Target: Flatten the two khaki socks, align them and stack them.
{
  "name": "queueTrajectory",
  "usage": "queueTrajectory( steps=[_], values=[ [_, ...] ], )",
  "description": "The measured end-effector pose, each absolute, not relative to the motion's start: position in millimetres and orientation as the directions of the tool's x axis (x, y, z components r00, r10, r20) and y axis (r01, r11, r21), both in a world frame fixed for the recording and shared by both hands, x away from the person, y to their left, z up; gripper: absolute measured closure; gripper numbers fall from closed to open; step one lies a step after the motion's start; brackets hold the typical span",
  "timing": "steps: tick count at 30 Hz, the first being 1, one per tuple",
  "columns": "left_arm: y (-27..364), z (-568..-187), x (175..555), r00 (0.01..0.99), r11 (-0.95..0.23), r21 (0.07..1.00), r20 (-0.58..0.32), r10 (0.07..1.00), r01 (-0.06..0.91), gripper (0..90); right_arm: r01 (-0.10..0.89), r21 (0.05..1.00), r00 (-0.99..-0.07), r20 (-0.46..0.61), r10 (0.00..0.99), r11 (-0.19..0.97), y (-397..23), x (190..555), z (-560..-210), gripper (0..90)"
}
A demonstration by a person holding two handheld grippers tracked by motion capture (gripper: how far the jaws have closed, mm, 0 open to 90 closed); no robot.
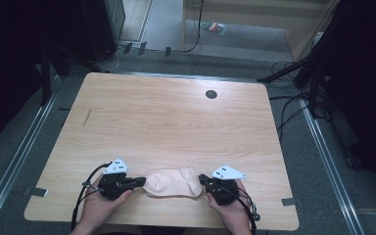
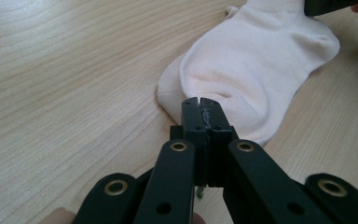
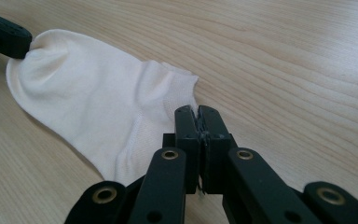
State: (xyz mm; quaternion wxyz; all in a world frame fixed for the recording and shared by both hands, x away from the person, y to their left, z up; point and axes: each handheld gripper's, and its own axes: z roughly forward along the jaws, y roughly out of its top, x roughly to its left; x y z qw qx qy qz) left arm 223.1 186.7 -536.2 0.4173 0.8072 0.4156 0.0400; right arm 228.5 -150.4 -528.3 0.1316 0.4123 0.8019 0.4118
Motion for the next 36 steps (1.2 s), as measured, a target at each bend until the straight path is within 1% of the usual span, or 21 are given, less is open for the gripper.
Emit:
queueTrajectory(
  steps=[9, 16, 19, 27, 31, 34, 35, 36],
  values=[
    [185, -540, 224, 0.649, -0.320, 0.703, -0.262, 0.715, 0.636, 90.0, 0.543, 0.774, -0.623, 0.111, 0.774, 0.326, -148, 232, -535, 88.6],
    [186, -537, 222, 0.657, -0.317, 0.713, -0.261, 0.707, 0.625, 90.0, 0.489, 0.819, -0.631, 0.093, 0.770, 0.301, -148, 229, -525, 88.7],
    [188, -535, 220, 0.665, -0.313, 0.720, -0.268, 0.697, 0.619, 90.0, 0.482, 0.828, -0.625, 0.094, 0.775, 0.288, -149, 229, -523, 88.7],
    [192, -533, 220, 0.672, -0.320, 0.721, -0.265, 0.691, 0.614, 90.0, 0.497, 0.810, -0.632, 0.090, 0.770, 0.313, -143, 236, -531, 88.7],
    [191, -536, 221, 0.672, -0.333, 0.708, -0.266, 0.691, 0.622, 90.0, 0.521, 0.790, -0.627, 0.097, 0.773, 0.323, -145, 240, -537, 88.3],
    [188, -539, 221, 0.679, -0.356, 0.697, -0.254, 0.689, 0.622, 90.0, 0.540, 0.778, -0.624, 0.114, 0.773, 0.321, -147, 241, -540, 86.6],
    [187, -540, 221, 0.680, -0.361, 0.696, -0.250, 0.689, 0.621, 90.0, 0.541, 0.777, -0.626, 0.116, 0.771, 0.322, -147, 242, -541, 83.9],
    [186, -541, 221, 0.680, -0.360, 0.697, -0.249, 0.689, 0.620, 89.0, 0.544, 0.777, -0.627, 0.124, 0.769, 0.318, -147, 242, -541, 78.0]
  ],
)
